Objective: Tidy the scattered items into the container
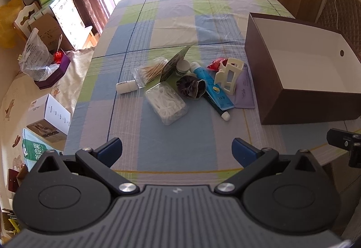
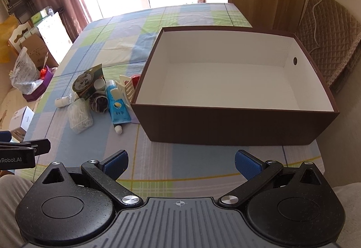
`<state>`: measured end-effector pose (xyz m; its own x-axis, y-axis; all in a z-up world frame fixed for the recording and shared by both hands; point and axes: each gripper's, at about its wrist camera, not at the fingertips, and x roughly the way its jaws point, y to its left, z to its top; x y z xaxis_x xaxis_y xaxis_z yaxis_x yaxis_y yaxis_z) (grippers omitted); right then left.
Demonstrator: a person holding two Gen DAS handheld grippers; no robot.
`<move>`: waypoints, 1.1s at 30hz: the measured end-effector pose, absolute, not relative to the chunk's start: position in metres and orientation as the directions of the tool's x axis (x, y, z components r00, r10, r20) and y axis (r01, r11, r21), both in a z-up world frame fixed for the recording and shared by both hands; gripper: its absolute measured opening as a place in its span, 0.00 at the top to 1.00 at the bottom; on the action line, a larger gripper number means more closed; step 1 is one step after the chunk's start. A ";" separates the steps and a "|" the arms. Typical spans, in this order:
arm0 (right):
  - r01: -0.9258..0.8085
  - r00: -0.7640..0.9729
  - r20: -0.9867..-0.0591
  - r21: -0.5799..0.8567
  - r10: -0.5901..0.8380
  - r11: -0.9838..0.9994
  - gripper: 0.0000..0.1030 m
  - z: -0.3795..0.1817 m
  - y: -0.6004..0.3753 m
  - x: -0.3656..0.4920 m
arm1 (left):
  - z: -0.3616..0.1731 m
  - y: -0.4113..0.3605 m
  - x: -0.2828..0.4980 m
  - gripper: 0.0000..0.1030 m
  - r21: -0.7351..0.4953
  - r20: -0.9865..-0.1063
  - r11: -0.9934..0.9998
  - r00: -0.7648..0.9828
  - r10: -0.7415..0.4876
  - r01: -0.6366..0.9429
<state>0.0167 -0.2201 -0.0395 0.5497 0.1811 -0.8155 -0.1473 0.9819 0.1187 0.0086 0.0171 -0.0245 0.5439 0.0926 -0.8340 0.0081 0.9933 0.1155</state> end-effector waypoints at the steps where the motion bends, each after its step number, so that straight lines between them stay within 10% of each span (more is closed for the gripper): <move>1: -0.146 0.551 -0.815 0.120 0.182 0.982 0.00 -0.040 -0.221 0.018 | -0.026 0.017 0.009 0.01 0.112 -0.833 0.994 0.546 0.087 0.012; 33: -0.053 0.599 -0.781 0.179 0.175 0.982 0.00 -0.054 -0.264 0.065 | -0.085 -0.010 0.095 0.30 0.017 -0.822 0.923 0.531 -0.206 0.385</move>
<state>0.0649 -0.2640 -0.0537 0.5994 0.1749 -0.7811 -0.0528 0.9824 0.1794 0.0950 -0.0098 -0.0847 0.5310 -0.2063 -0.8218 0.3845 0.9230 0.0168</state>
